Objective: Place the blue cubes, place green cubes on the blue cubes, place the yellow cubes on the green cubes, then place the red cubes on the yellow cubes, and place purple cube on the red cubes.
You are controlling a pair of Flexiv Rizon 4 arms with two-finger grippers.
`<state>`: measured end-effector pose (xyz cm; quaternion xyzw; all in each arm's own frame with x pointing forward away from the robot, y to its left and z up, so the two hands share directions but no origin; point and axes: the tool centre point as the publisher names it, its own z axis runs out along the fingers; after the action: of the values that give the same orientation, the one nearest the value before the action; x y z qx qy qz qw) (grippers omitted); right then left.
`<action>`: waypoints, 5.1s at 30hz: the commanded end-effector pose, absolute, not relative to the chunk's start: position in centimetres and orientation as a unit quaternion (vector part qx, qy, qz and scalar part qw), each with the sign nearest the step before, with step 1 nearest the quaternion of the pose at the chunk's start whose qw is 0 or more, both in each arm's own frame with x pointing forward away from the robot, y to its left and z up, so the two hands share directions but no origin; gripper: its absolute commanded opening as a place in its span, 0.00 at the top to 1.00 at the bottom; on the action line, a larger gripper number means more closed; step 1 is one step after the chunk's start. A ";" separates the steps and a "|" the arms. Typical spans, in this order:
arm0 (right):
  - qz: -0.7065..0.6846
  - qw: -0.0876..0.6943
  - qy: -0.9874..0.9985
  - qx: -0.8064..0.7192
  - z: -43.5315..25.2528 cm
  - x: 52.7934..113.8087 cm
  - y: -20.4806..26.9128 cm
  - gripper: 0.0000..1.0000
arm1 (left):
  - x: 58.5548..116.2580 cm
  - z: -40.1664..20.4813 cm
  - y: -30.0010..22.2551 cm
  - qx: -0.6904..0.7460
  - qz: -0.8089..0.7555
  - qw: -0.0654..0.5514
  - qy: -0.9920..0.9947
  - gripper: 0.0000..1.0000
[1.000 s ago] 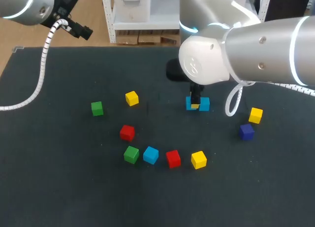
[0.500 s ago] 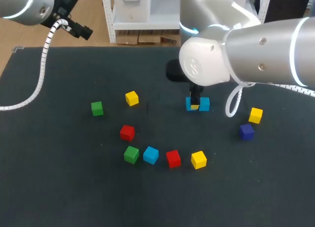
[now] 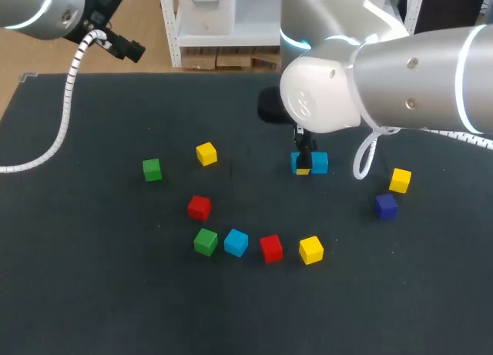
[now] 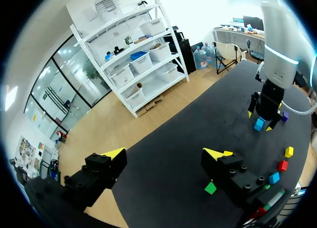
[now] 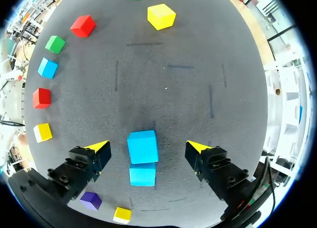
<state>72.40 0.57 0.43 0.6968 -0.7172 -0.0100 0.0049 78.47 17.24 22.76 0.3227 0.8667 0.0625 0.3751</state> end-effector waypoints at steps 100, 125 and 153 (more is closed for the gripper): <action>-0.015 0.009 -0.723 0.691 0.2 71.8 1.0 0.00 | 78.5 22.8 17.4 0.324 0.061 0.375 0.866 0.00; 0.008 -0.071 -0.694 0.717 8.2 68.2 1.4 0.00 | 78.5 22.8 17.4 0.324 0.061 0.375 0.866 0.00; 0.055 -0.141 -0.760 0.632 12.5 72.9 -7.2 0.00 | 78.5 22.8 17.4 0.324 0.061 0.375 0.866 0.00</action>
<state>73.31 -6.52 12.17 0.6383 -0.7593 0.0361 -0.1214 78.47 17.24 22.76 0.3227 0.8667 0.0625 0.3751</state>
